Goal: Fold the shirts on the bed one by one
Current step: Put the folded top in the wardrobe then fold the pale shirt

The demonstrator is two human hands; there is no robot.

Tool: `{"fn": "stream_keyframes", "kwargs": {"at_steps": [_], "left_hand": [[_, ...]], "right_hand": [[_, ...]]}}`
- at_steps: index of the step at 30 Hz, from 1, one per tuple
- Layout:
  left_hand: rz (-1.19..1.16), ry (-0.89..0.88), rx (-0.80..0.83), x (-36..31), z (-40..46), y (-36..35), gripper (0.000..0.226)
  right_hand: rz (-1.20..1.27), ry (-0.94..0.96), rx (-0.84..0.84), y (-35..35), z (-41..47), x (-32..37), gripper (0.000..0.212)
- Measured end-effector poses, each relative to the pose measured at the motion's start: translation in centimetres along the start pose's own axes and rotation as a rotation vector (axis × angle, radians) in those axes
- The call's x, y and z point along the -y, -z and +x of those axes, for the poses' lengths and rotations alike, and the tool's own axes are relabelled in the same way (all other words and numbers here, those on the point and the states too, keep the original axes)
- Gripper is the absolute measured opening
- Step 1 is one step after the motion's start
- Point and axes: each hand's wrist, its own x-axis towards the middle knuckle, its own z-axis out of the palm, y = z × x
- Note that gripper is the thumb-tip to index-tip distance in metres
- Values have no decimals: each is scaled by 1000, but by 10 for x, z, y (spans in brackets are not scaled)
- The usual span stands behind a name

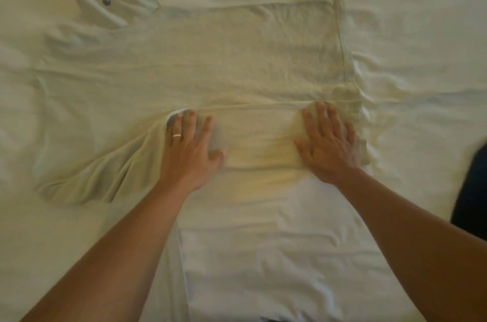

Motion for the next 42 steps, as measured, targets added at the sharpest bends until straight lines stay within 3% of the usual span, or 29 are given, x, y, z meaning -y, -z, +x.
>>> {"fn": "stream_keyframes", "kwargs": {"at_steps": [3, 6, 10, 13, 16, 18, 21, 28, 31, 36, 39, 42], "left_hand": [[-82, 130, -243, 16, -43, 10, 70], [-214, 427, -364, 42, -101, 0, 66], [-383, 806, -242, 73, -155, -23, 68], [-563, 887, -98, 87, -162, -25, 52], [-816, 766, 38, 101, -150, -14, 22], [-959, 573, 134, 111, -138, 6, 24], [-986, 322, 260, 127, -111, 46, 14], [-1175, 279, 15, 176, -4, 129, 19], [-1021, 275, -55, 204, 35, 141, 29], [-400, 295, -223, 252, 49, 118, 41], [-99, 95, -224, 271, 34, 79, 51], [50, -64, -192, 295, 25, 49, 65]], "right_hand": [[-51, -5, 1, 13, -7, 32, 67], [-27, 90, 29, 23, -15, 89, 65], [39, 225, 58, 26, -21, 179, 58], [103, 160, 121, 25, -17, 231, 50], [147, 25, 148, 21, -13, 252, 44], [157, 2, 145, 22, -13, 254, 43], [159, -5, 151, 29, -12, 254, 44], [339, -111, 77, 47, -3, 277, 35], [549, -117, 29, 51, -2, 302, 26], [740, -173, 61, 55, 17, 340, 29], [739, -242, 101, 49, 31, 351, 21], [607, -210, 213, 42, 45, 351, 14]]}}
